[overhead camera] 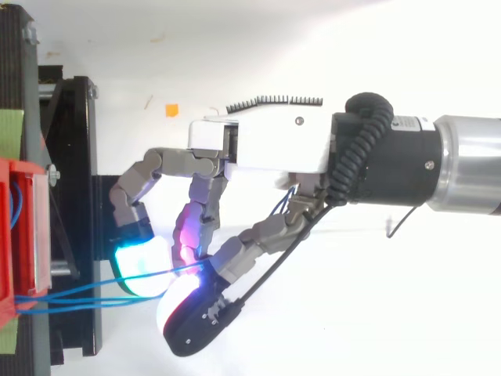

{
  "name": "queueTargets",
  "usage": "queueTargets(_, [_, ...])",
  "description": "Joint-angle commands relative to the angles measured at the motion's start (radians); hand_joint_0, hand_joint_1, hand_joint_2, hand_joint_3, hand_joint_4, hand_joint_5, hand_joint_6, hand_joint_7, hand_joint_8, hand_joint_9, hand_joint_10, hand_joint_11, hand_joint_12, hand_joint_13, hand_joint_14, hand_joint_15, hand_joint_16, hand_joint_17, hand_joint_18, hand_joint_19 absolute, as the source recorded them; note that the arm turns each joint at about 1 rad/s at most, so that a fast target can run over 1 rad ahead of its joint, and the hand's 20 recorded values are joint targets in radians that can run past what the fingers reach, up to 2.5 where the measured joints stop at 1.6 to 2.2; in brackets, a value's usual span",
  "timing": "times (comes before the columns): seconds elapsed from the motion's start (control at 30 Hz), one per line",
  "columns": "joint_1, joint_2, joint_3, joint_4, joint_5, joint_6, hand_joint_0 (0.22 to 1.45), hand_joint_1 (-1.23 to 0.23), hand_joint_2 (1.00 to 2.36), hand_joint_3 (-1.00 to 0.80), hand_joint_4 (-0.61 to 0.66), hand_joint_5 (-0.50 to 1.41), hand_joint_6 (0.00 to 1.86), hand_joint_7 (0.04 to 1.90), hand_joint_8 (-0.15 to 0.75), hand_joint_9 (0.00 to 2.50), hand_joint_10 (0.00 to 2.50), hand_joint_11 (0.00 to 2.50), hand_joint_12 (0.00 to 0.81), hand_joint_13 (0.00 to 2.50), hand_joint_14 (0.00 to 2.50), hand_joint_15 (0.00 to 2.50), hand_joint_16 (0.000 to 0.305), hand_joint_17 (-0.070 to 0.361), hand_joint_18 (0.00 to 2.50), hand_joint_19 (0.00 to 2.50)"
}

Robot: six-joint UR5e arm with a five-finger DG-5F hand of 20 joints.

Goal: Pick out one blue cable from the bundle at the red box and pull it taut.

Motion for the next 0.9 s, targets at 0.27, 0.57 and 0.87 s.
queueTargets(0.27, [0.001,0.001,0.000,0.000,0.000,0.000,0.79,-0.97,1.00,-0.50,-0.17,-0.14,0.92,1.16,0.302,1.36,0.03,0.79,0.420,1.07,0.02,0.60,0.059,0.132,0.93,0.77])
queueTargets(0.57, [0.001,0.001,0.000,0.000,0.000,0.000,0.80,-0.97,1.00,-0.50,0.01,-0.21,0.92,0.93,0.260,1.11,0.02,0.75,0.410,0.95,0.02,0.57,0.060,0.135,0.87,0.72])
queueTargets(0.87, [0.001,0.001,0.000,-0.003,0.000,0.005,0.60,-0.92,1.00,-0.50,0.12,-0.23,0.90,0.86,0.274,1.01,0.02,0.76,0.427,0.90,0.02,0.58,0.064,0.143,0.83,0.78])
